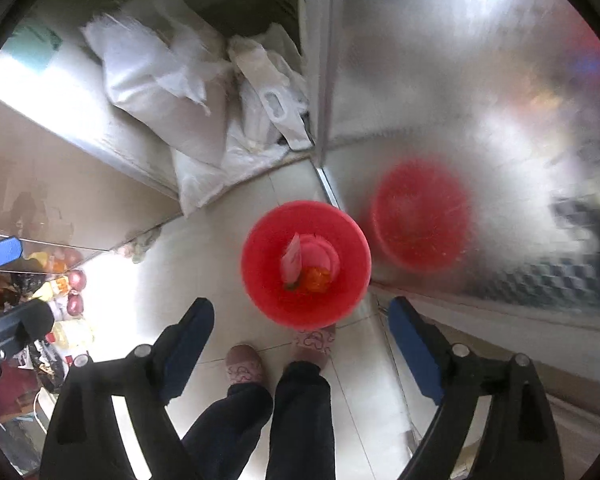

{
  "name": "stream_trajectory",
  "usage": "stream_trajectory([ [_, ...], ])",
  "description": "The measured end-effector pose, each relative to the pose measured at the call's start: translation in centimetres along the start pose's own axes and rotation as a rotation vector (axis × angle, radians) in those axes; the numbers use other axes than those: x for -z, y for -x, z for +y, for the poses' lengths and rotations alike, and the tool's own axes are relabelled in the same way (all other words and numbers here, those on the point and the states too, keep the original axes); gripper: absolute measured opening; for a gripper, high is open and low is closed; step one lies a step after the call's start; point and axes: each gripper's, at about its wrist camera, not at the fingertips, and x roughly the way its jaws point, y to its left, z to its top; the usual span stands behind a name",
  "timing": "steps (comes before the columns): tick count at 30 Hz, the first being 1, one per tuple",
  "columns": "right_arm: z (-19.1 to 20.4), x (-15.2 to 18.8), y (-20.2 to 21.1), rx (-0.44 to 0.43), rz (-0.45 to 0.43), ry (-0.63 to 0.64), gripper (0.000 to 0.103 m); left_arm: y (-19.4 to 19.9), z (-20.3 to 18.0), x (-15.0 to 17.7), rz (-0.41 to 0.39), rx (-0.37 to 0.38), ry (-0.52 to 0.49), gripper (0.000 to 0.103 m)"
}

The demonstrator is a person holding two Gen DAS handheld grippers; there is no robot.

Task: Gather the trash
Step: 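Open the right gripper over the red bin to drop the medicine box, then raise both tools back up to the counter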

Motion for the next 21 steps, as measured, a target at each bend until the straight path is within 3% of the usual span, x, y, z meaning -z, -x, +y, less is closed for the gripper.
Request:
stream_trajectory([
  [3, 0.8, 0.3, 4.5, -0.016, -0.053, 0.025, 0.1, 4.9, -0.3, 0.1, -0.046, 0.002, -0.009, 0.103],
  [12, 1.6, 0.8, 23.0, -0.003, -0.3, 0.02, 0.102, 22.0, -3.5, -0.6, -0.222, 0.023, -0.094, 0.103],
  [16, 0.9, 1.1, 30.1, 0.015, -0.395, 0.017, 0.102, 27.5, -5.2, -1.3, -0.289, 0.045, -0.147, 0.103],
  [21, 0.3, 1.1, 35.4, 0.05, -0.47, -0.016, 0.102, 31.9, -7.2, -3.2, -0.356, 0.083, -0.198, 0.103],
])
